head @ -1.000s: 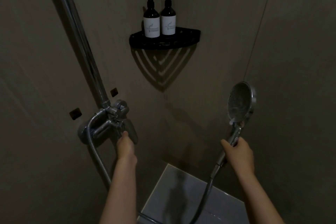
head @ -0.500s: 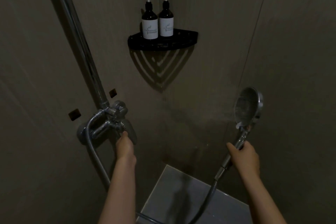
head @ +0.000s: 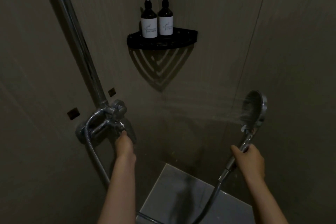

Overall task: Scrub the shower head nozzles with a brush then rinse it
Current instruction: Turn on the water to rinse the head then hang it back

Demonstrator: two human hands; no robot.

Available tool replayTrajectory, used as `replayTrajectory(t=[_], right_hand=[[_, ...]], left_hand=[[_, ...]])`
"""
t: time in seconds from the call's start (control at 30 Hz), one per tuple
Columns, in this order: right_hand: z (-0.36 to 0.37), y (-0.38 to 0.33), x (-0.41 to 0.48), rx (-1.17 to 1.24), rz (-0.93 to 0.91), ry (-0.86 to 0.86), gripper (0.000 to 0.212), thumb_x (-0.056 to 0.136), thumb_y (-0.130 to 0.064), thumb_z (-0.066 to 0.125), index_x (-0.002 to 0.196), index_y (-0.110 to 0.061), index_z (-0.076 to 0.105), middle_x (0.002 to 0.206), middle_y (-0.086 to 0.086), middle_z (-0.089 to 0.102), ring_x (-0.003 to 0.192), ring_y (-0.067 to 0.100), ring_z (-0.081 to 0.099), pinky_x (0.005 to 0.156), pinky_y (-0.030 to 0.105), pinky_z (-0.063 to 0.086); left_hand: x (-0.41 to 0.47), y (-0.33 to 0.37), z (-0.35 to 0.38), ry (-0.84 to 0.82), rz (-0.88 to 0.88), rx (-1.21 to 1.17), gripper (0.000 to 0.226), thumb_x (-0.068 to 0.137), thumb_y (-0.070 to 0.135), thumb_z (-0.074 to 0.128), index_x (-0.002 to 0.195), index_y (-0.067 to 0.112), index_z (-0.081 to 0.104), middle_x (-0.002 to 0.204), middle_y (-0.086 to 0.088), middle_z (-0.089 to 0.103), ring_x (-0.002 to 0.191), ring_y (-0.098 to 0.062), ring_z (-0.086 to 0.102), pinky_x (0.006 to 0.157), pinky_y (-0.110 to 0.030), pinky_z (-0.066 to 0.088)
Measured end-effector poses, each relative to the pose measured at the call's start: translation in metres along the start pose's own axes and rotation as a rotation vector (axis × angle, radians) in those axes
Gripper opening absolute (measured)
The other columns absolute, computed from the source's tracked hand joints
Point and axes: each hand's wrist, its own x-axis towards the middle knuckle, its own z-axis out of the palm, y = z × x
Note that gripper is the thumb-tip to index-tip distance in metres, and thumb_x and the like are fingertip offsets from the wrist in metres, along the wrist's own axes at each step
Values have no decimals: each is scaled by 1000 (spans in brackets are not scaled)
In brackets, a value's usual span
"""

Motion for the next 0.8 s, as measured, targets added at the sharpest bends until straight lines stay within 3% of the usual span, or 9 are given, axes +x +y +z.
replayTrajectory(t=[0.1,0.13,0.23,0.4,0.57,0.67,0.73,0.8], right_hand=[[-2,1,2,0,-13,-4,25,87,-20,63,68,-16,46,70,5,52,70,25,50,65,31,33],[-1,2,2,-2,-16,-6,25,87,-20,63,68,-16,46,69,5,52,68,24,49,64,31,34],[2,3,2,-12,-39,-1,18,86,-21,64,76,-11,53,79,11,59,80,32,58,70,34,41],[8,1,2,-12,-58,0,15,85,-23,64,82,-11,55,82,9,58,90,35,60,75,37,42],[13,-2,3,11,-76,6,17,84,-23,65,76,-15,53,82,9,59,88,35,61,75,39,45],[16,-3,3,28,-85,20,15,82,-24,65,78,-12,56,80,9,61,84,33,61,76,41,48],[19,-3,1,46,-106,18,14,82,-22,65,80,-11,56,78,7,60,81,30,60,73,39,48],[21,-1,-2,55,-122,19,13,82,-19,65,80,-10,56,75,5,58,77,28,58,69,34,44]], left_hand=[[2,-2,-1,9,-1,-21,39,99,22,40,132,3,48,132,-17,54,105,-21,51,72,-23,47],[2,-3,-1,12,1,-30,38,99,23,41,131,5,49,129,-12,55,106,-21,52,75,-23,47],[3,-5,-2,20,-15,-37,39,97,23,43,133,7,49,138,-17,50,128,-30,47,105,-38,38],[4,-9,-3,-19,-26,-80,38,97,22,42,132,9,50,135,-17,53,125,-31,50,96,-35,43],[6,-12,-2,33,-26,-40,41,96,21,44,134,6,49,143,-24,40,134,-37,36,111,-44,30],[5,-14,0,49,-9,-18,42,97,18,43,136,3,45,145,-26,36,136,-38,32,111,-45,26],[7,-14,0,52,11,-31,33,97,16,42,126,9,54,138,-21,49,122,-30,52,101,-38,41],[8,-18,2,57,14,-43,22,96,15,41,112,18,56,119,-8,58,84,-13,58,73,-26,45]])
